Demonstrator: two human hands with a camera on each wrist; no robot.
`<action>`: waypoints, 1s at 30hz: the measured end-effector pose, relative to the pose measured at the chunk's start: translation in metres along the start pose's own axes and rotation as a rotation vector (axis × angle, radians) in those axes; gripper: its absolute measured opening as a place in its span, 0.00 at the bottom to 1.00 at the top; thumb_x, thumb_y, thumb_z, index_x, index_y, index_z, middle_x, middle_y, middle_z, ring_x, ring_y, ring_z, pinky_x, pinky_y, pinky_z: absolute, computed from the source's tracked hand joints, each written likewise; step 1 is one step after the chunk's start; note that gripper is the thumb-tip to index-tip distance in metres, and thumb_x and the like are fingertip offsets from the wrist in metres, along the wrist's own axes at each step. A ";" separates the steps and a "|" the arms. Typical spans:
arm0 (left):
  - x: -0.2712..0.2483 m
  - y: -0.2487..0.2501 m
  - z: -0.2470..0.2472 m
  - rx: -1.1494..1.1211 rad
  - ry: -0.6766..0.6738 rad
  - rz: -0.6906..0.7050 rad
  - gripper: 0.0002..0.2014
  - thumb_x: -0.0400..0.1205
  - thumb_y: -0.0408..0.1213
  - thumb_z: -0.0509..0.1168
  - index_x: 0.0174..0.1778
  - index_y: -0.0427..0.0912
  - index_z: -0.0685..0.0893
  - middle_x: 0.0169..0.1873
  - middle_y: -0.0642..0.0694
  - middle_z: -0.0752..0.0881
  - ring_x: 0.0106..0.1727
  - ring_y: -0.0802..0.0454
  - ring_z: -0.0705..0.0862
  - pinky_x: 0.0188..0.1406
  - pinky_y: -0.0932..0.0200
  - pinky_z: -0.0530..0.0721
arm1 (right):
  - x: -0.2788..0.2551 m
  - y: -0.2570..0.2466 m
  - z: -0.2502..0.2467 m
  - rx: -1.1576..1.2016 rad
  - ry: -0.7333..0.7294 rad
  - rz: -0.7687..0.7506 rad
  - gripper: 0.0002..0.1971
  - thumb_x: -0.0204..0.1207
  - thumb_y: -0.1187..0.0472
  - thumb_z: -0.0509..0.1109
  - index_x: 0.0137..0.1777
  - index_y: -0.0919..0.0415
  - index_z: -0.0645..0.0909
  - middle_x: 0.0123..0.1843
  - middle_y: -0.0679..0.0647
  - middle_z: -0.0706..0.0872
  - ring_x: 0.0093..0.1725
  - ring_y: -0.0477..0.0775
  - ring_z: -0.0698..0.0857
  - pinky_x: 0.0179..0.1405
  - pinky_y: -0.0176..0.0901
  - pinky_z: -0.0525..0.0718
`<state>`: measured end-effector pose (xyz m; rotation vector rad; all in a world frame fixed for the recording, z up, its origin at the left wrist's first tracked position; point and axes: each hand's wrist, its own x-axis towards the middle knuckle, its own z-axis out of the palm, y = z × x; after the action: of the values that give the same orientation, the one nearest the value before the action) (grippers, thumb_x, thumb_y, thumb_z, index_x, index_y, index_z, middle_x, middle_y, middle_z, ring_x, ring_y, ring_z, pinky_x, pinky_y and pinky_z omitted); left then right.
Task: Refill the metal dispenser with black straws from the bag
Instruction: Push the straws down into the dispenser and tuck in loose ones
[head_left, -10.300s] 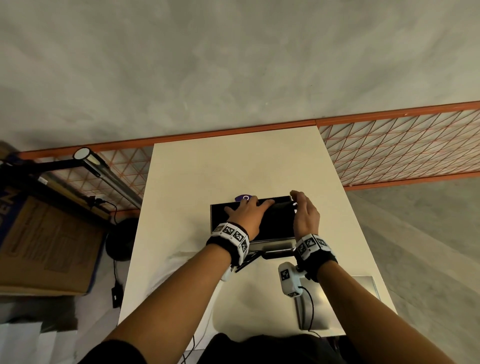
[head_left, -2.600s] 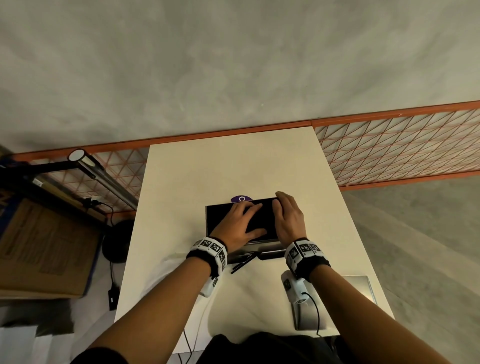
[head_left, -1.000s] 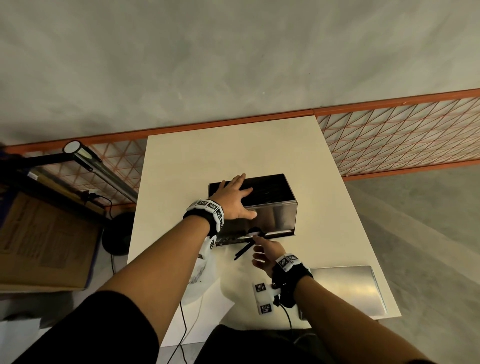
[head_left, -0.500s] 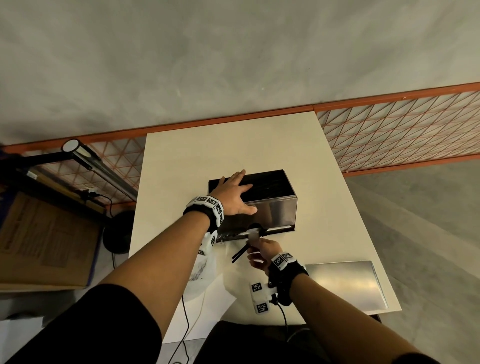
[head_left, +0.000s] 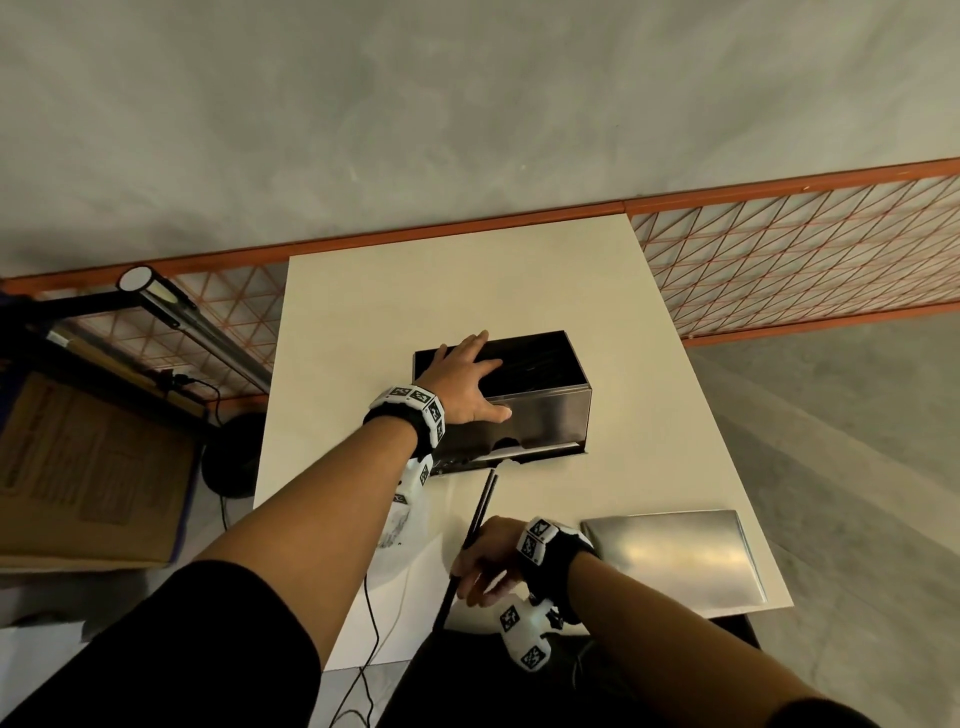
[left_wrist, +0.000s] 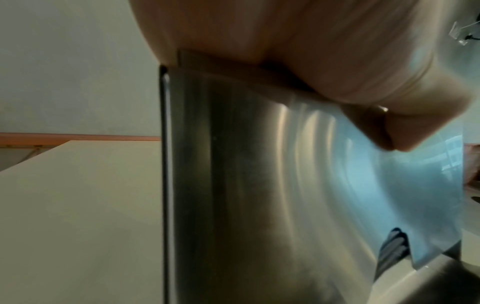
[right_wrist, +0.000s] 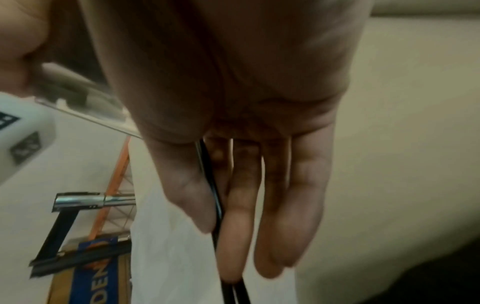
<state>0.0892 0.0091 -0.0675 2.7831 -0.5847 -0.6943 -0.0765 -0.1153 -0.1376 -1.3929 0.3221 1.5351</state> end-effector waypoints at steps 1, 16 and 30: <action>-0.001 0.000 0.002 0.002 0.007 0.003 0.47 0.76 0.67 0.70 0.89 0.51 0.63 0.91 0.47 0.40 0.91 0.50 0.39 0.89 0.38 0.39 | -0.002 0.001 0.001 -0.062 -0.025 -0.016 0.17 0.75 0.64 0.73 0.58 0.77 0.84 0.45 0.67 0.91 0.41 0.62 0.91 0.43 0.51 0.91; -0.030 0.013 0.043 0.109 0.232 0.072 0.55 0.71 0.71 0.71 0.89 0.47 0.60 0.90 0.46 0.43 0.91 0.47 0.41 0.89 0.39 0.40 | -0.172 -0.056 -0.099 -0.230 0.551 -0.599 0.05 0.76 0.70 0.72 0.47 0.72 0.87 0.38 0.67 0.91 0.33 0.57 0.87 0.28 0.41 0.84; -0.049 0.046 0.046 -0.209 0.335 0.128 0.21 0.89 0.43 0.64 0.78 0.44 0.75 0.71 0.43 0.80 0.73 0.44 0.77 0.85 0.41 0.61 | -0.110 -0.083 -0.068 0.235 0.685 -0.698 0.07 0.73 0.68 0.76 0.47 0.73 0.87 0.42 0.71 0.90 0.38 0.67 0.90 0.37 0.57 0.90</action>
<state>0.0122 -0.0164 -0.0737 2.5599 -0.5772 -0.2382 0.0116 -0.1798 -0.0295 -1.5799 0.3586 0.4178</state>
